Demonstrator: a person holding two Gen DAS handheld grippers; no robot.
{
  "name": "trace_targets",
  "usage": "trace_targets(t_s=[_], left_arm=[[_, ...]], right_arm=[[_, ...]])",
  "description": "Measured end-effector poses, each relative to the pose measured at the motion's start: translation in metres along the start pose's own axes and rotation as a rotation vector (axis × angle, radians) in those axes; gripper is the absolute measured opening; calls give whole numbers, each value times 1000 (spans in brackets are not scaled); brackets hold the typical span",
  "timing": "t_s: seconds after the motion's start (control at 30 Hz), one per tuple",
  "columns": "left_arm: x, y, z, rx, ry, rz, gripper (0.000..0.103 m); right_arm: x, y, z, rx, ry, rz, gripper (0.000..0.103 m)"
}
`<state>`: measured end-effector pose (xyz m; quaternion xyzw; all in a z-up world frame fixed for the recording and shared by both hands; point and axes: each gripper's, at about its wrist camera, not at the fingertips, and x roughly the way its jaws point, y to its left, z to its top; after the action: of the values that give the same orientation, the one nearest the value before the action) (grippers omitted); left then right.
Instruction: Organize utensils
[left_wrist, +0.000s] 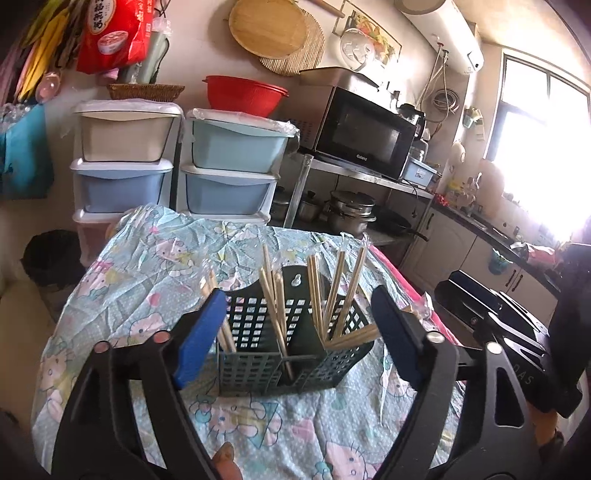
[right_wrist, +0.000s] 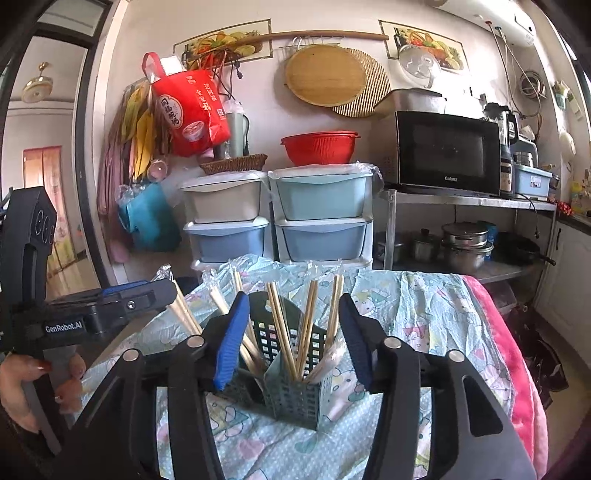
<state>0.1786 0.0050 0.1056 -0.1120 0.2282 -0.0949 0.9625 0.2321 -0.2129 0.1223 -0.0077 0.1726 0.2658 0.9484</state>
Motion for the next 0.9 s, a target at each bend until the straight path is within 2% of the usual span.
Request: trace_targets(t_s=[0.17, 0.23, 0.5, 0.9], left_arm=[[-8, 5, -7, -8, 11, 14, 90], [-11, 7, -10, -11, 12, 19, 92], [-17, 8, -25, -11, 35, 20, 92], [-23, 6, -50, 8, 71, 27, 92]], right_arm=[[-7, 2, -6, 2, -1, 3, 59], [-10, 3, -9, 0, -2, 1, 62], [-18, 10, -19, -5, -1, -8, 76], [-29, 20, -43, -15, 12, -23, 88]])
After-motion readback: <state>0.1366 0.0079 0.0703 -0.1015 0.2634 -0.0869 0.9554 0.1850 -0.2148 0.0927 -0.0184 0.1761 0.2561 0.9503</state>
